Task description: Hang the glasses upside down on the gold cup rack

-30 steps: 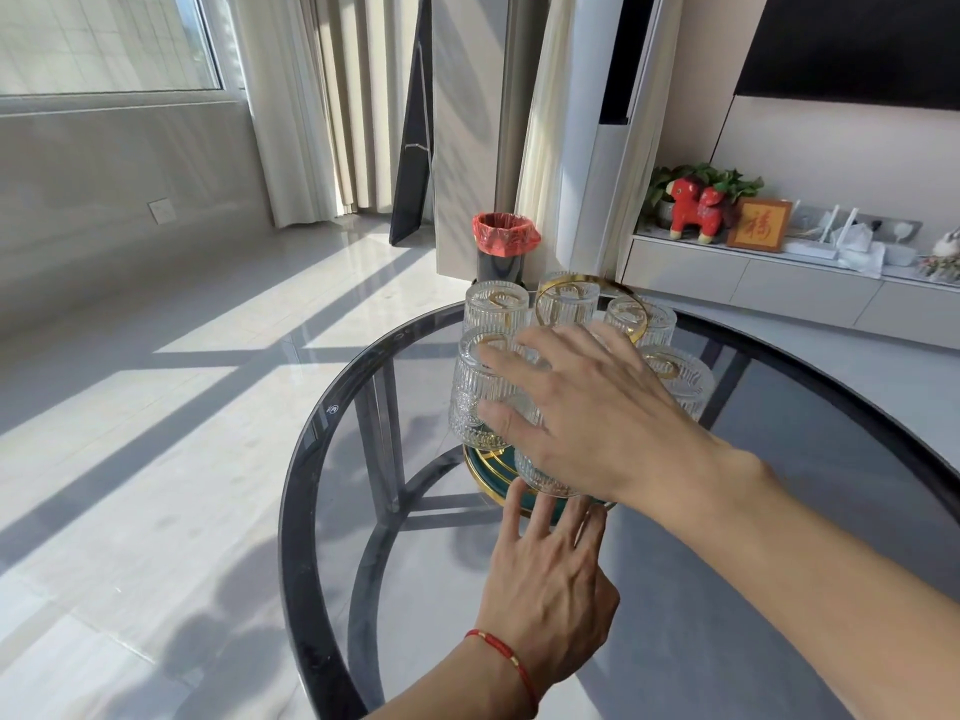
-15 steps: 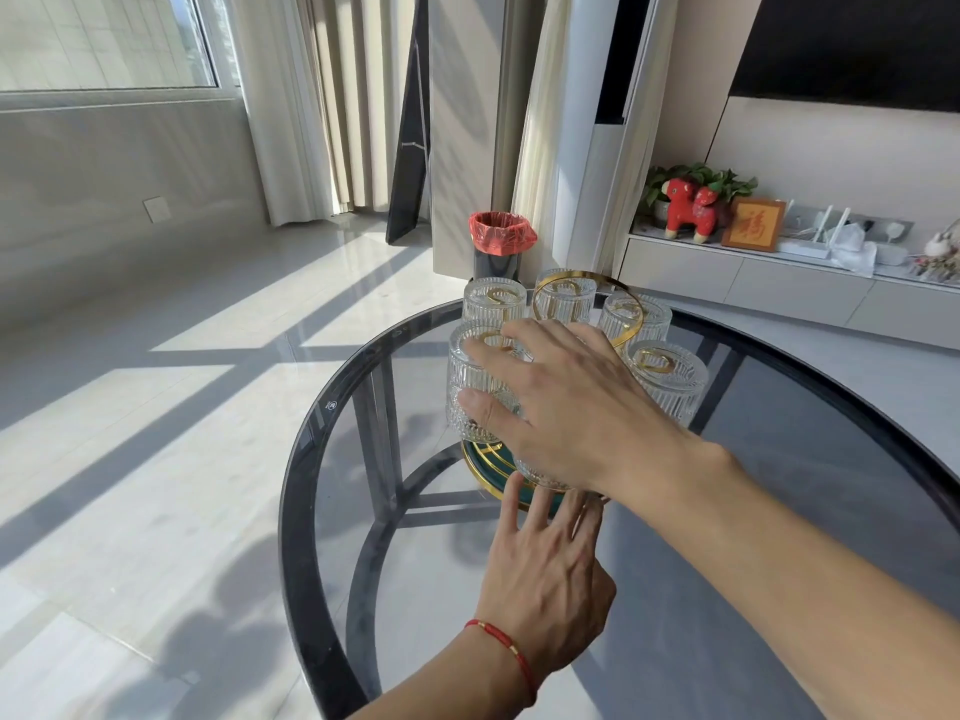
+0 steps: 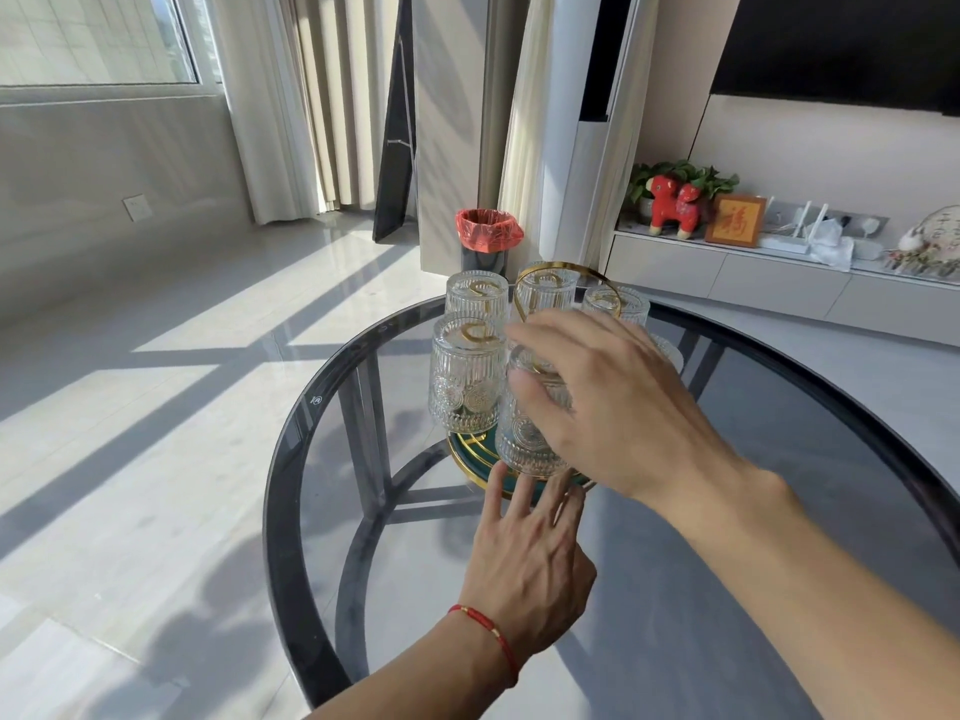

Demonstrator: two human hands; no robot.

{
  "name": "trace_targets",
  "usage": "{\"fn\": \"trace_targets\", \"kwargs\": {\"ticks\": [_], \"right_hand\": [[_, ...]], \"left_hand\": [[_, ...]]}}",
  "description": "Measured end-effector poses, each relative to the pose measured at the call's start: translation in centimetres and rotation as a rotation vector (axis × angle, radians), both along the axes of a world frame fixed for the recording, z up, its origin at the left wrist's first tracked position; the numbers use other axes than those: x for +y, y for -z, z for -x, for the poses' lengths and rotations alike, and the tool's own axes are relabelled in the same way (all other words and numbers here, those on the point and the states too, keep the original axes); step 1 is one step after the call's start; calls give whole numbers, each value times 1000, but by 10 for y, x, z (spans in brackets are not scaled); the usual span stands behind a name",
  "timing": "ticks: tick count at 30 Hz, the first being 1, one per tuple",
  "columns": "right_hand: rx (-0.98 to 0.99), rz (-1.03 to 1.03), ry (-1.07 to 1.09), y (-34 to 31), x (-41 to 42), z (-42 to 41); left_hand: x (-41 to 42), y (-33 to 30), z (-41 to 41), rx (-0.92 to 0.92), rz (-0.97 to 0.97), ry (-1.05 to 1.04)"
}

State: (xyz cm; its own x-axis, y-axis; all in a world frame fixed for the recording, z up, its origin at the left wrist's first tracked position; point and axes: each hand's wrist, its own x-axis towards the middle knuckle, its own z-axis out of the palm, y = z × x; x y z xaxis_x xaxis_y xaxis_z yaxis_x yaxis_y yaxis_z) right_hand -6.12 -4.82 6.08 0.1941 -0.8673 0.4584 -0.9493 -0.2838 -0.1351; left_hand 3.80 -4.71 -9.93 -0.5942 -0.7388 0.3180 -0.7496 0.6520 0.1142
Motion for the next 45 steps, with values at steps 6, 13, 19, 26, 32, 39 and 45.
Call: {"fn": "trace_targets", "kwargs": {"ticks": [6, 13, 19, 26, 32, 39, 45], "right_hand": [[-174, 299, 82, 25, 35, 32], [-96, 34, -24, 36, 27, 28], [-70, 24, -16, 40, 27, 26], [-120, 46, -54, 39, 32, 27], [-102, 41, -69, 36, 34, 28], [-108, 47, -88, 37, 33, 30], [-106, 58, -89, 40, 32, 30]], "left_hand": [[1, 3, 1, -12, -29, 3], [7, 0, -2, -32, -91, 51], [7, -2, -3, -19, -96, 61], [7, -2, -3, -12, -92, 73], [7, -2, -3, -7, -78, 68], [7, -2, -4, -33, -74, 64], [7, -2, -4, -38, -81, 67]]}}
